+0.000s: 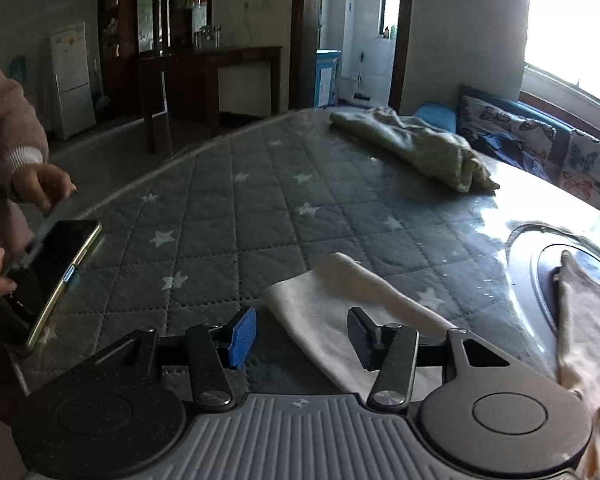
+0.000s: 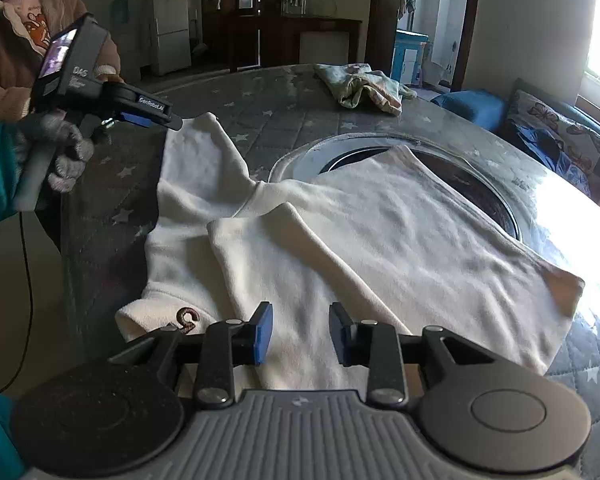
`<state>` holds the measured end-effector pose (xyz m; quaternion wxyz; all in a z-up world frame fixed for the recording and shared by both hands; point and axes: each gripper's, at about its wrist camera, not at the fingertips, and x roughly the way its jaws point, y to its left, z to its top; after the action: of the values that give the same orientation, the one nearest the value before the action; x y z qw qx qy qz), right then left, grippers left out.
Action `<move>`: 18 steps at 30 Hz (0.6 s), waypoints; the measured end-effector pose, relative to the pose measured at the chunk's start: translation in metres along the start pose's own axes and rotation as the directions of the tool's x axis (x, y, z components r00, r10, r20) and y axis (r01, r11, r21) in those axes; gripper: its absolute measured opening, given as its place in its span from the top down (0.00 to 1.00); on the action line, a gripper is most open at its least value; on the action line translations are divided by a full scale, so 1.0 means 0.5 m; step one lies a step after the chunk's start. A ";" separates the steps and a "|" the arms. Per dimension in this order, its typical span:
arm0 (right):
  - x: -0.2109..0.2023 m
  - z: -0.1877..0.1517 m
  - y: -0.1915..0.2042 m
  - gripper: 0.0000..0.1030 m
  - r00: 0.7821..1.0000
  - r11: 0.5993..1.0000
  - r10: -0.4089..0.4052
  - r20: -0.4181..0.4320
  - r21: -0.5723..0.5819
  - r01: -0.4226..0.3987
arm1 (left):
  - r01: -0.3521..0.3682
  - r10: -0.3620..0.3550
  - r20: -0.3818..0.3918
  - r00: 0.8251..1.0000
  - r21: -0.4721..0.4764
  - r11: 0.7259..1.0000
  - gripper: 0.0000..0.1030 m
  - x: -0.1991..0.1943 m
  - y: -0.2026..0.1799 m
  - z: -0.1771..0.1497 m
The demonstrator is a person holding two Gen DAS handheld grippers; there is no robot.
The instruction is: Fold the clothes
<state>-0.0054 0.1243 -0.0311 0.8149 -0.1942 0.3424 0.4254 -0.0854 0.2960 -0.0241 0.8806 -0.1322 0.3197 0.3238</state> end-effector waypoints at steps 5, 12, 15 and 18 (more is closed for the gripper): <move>-0.005 -0.005 -0.002 0.68 1.000 1.000 -0.006 0.002 0.010 0.006 | 0.022 -0.022 -0.024 0.999 -0.002 1.000 0.81 0.029 -0.001 -0.005; -0.025 -0.015 -0.010 0.67 1.000 0.999 -0.018 0.020 0.031 0.018 | 0.074 -0.074 0.018 0.997 -0.020 0.997 0.95 -0.004 -0.018 0.002; -0.035 -0.021 -0.017 0.67 0.999 0.999 -0.026 0.030 0.044 0.025 | 0.143 -0.142 0.061 0.988 -0.007 0.990 0.95 -0.048 -0.035 0.015; -0.044 -0.028 -0.025 0.67 0.999 0.998 -0.037 0.036 0.060 0.035 | 0.218 -0.219 0.097 0.971 0.013 0.976 0.95 -0.093 -0.060 0.030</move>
<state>-0.0095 0.0965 -0.0248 0.8340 -0.1683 0.3361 0.4040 -0.0860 0.2574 0.0184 0.9257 -0.1493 0.2601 0.2306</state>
